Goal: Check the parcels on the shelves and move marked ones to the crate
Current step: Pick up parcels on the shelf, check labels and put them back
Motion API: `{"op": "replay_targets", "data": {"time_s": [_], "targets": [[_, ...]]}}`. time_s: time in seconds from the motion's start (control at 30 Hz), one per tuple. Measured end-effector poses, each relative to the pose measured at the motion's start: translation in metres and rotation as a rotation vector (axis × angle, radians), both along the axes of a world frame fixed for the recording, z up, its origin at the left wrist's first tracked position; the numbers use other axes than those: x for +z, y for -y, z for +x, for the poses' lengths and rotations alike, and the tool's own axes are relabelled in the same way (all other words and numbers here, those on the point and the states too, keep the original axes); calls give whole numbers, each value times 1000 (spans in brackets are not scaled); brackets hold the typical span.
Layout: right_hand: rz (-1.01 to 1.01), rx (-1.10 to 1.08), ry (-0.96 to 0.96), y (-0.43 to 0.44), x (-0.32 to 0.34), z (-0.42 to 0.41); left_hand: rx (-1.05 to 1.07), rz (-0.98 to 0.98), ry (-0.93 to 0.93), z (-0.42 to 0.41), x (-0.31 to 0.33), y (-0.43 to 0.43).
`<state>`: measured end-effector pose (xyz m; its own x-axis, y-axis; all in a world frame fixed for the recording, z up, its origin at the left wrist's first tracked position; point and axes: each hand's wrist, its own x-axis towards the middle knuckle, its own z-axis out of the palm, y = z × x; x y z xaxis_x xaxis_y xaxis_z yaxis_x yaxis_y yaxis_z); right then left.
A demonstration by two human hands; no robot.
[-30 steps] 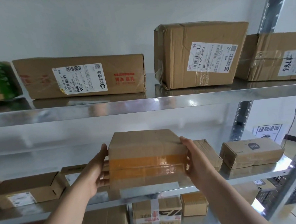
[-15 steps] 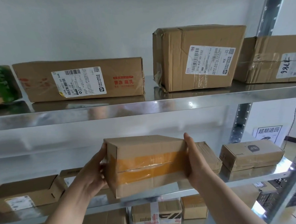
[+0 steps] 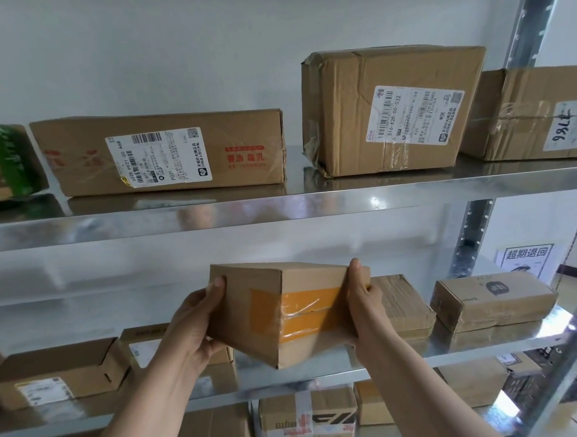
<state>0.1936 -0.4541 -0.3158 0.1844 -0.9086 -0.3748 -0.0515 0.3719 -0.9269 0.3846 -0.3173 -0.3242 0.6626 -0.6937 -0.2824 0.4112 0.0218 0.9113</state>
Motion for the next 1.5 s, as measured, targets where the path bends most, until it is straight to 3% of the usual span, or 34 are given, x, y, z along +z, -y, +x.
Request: {"op": "replay_targets", "data": {"time_s": [0.33, 0.57, 0.8, 1.17, 1.33, 1.5], "targets": [[-15, 42, -70, 28, -40, 18, 59, 41, 99, -9, 14, 3], [76, 169, 145, -35, 23, 4, 120, 24, 189, -27, 21, 4], [110, 214, 177, -48, 35, -2, 138, -18, 322, -36, 20, 5], [-98, 98, 170, -32, 36, -11, 99, 10, 551, -51, 31, 3], [-62, 97, 194, -11, 34, -20, 64, -52, 456, -50, 29, -3], [5, 62, 210, -1, 30, -24, 83, -93, 473, -38, 20, -3]]}}
